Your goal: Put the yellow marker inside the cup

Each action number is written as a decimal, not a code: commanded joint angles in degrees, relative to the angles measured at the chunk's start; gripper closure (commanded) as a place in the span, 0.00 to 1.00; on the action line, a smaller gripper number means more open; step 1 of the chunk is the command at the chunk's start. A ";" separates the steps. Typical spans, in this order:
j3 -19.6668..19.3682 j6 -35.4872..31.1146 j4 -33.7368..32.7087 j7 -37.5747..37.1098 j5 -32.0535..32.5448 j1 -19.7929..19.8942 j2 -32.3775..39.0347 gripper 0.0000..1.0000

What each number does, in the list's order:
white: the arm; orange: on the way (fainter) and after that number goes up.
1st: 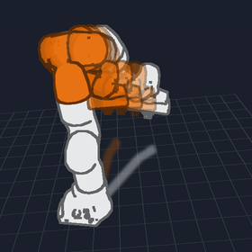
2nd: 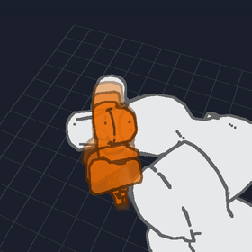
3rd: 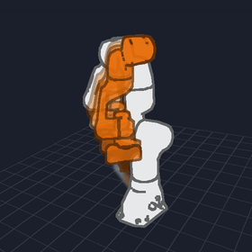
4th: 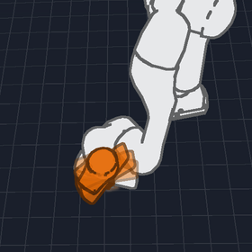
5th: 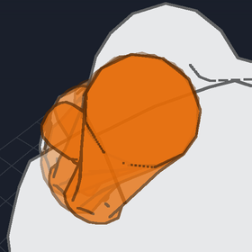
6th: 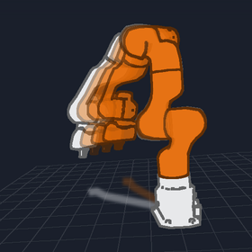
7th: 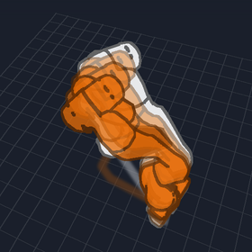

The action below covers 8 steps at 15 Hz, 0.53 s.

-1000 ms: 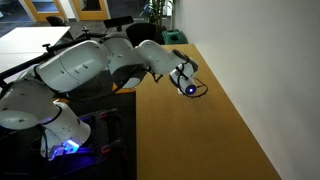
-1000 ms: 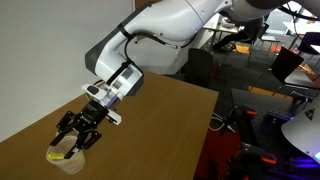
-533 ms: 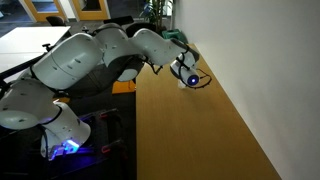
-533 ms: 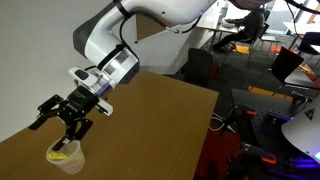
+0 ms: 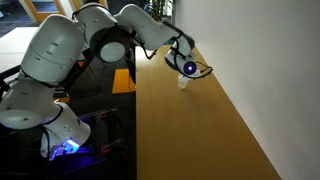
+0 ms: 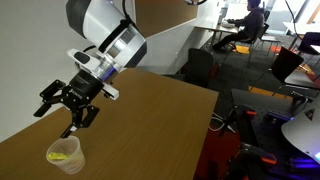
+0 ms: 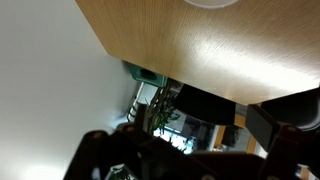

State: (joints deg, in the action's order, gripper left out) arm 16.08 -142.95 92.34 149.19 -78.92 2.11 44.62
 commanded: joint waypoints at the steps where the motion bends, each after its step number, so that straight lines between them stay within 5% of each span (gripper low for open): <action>1: -4.31 -6.60 9.99 -1.04 -1.85 -3.90 -9.22 0.00; 8: -5.33 -19.35 22.07 -3.62 -1.44 -6.08 -18.59 0.00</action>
State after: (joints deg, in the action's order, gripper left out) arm 11.37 -157.17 107.50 147.82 -79.61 -2.76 32.04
